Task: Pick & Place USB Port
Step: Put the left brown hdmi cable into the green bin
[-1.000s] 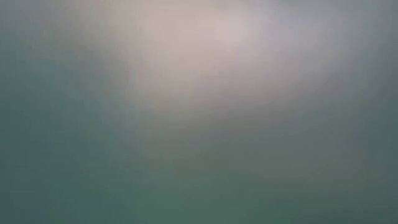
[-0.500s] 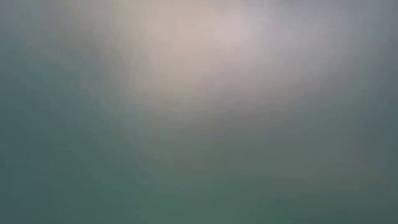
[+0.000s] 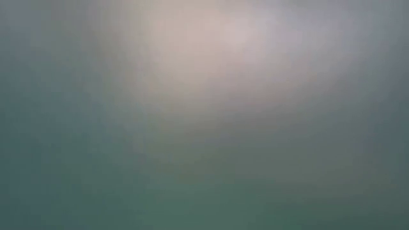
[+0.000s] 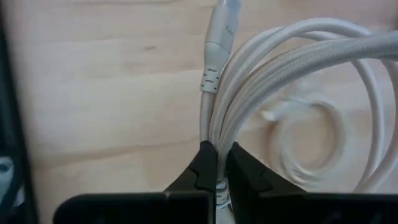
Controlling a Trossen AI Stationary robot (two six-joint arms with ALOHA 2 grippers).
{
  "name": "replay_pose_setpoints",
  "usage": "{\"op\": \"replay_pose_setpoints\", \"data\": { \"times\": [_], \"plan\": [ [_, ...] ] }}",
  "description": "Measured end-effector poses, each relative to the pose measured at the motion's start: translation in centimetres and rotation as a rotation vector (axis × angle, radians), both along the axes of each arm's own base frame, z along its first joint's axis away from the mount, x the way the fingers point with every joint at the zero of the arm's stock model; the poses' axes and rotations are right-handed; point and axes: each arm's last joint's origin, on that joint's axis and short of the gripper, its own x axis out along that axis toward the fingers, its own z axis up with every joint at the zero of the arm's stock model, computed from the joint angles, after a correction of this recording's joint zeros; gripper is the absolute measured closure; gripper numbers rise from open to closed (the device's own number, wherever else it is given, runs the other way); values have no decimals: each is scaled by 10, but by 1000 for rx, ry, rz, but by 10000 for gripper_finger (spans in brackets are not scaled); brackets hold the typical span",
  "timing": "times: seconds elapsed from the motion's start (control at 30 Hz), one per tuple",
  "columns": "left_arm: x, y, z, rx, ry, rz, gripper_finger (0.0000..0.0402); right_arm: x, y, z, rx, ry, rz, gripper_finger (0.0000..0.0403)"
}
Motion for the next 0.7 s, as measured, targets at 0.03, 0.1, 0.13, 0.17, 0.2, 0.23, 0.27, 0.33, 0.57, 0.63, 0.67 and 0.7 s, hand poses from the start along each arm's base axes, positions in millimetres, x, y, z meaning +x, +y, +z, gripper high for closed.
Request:
{"op": "replay_pose_setpoints", "data": {
  "times": [0.03,0.1,0.13,0.17,0.2,0.23,0.27,0.33,0.57,0.63,0.67,0.7],
  "plan": [
    [1,-3,6,9,-22,-31,389,-1,-2,-1,6,19,-13,268],
    [3,-10,18,25,-54,-101,389,-3,-6,-5,7,67,-34,268],
    [5,-14,23,30,-71,-137,389,-5,-9,-7,6,96,-46,268],
    [8,-17,27,35,-88,-179,389,-8,-12,-8,6,125,-61,268],
    [12,-22,31,38,-109,-223,389,-11,-15,-9,4,160,-73,268],
    [16,-26,35,43,-130,-271,389,-13,-18,-11,2,192,-88,268],
    [20,-31,38,50,-145,-319,389,-16,-22,-12,1,222,-103,268],
    [31,-40,42,52,-167,-404,389,-23,-29,-14,-7,290,-133,268],
    [75,-75,45,30,-159,-665,389,-43,-51,-8,-40,359,-216,268],
    [91,-87,44,7,-176,-751,389,-48,-56,-5,-45,356,-226,268],
    [100,-93,45,-1,-189,-783,389,-50,-58,-3,-48,354,-229,268],
    [107,-98,44,-6,-182,-809,389,-52,-60,-1,-48,342,-235,268]
  ]
}}
